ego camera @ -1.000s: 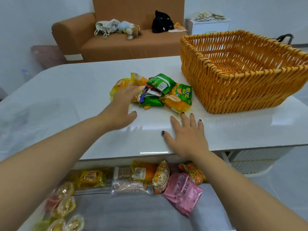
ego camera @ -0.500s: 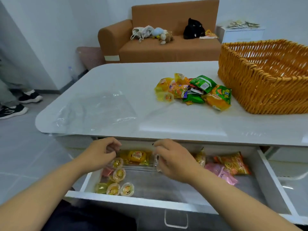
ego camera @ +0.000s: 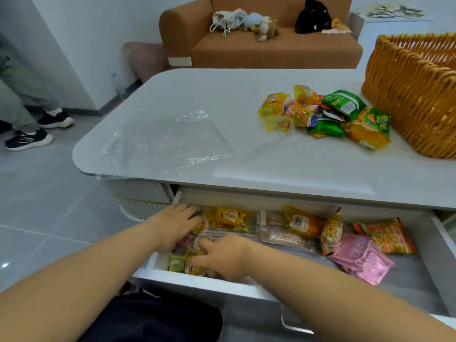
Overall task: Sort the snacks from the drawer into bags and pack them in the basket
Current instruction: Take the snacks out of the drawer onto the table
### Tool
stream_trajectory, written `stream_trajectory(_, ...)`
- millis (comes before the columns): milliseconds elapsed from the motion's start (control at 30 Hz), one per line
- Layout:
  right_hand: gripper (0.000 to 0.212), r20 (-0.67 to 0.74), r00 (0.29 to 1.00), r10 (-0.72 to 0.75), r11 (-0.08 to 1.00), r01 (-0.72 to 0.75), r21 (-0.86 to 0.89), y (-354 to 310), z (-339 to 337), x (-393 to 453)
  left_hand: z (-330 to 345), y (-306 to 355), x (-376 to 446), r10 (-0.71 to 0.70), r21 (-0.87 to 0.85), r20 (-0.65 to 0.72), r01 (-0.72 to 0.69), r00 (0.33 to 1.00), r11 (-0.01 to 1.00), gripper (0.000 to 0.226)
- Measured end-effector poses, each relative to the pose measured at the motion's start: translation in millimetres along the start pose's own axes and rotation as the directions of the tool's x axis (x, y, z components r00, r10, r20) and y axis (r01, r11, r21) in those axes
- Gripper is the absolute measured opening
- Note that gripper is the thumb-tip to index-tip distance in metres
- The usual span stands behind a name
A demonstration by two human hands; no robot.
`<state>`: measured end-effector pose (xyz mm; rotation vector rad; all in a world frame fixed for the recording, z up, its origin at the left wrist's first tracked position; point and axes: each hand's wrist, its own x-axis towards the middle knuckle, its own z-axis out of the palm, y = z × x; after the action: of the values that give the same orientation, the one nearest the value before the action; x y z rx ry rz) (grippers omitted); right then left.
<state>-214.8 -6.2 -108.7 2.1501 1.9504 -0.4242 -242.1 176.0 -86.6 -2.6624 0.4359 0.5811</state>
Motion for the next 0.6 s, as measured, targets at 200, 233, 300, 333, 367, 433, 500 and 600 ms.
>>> stream_trajectory(200,0.071,0.185,0.982,-0.047,0.998,0.053,-0.029,-0.9,17.0,8.7,4.8,3.7,12.4,0.136,0.019,0.126,-0.139,0.983,0.990,0.092)
stream_trajectory(233,0.069,0.179,0.983,-0.037,0.999,0.040,-0.011,-0.1,18.7,6.9,3.6,4.7,14.6,0.119,0.017,0.129,-0.122,0.985,0.992,0.090)
stream_trajectory(300,0.063,0.154,0.988,-0.015,0.998,0.006,0.057,3.5,22.7,-0.4,2.5,6.4,18.2,0.082,-0.013,0.123,-0.081,0.989,0.997,0.082)
stream_trajectory(333,0.058,0.140,0.990,0.008,0.995,-0.022,0.101,6.2,24.8,-5.6,3.3,7.3,19.8,0.068,-0.048,0.118,-0.063,0.991,0.997,0.076)
stream_trajectory(367,0.051,0.125,0.991,0.042,0.986,-0.062,0.155,9.9,28.1,-11.3,4.0,7.7,20.8,0.055,-0.091,0.110,-0.045,0.992,0.995,0.069)
stream_trajectory(433,0.041,0.082,0.989,0.126,0.943,-0.145,0.300,17.1,30.8,-26.8,5.3,6.7,21.5,0.025,-0.204,0.087,-0.007,0.996,0.979,0.055)
stream_trajectory(500,0.038,-0.009,0.977,0.211,0.865,-0.183,0.467,22.1,26.2,-49.8,6.4,2.2,20.9,-0.014,-0.301,0.046,0.027,0.999,0.953,0.046)
stream_trajectory(600,0.041,-0.224,0.886,0.407,0.731,-0.168,0.661,32.6,-0.1,-96.6,9.0,-0.6,22.0,-0.020,-0.321,0.081,0.045,0.997,0.946,0.059)
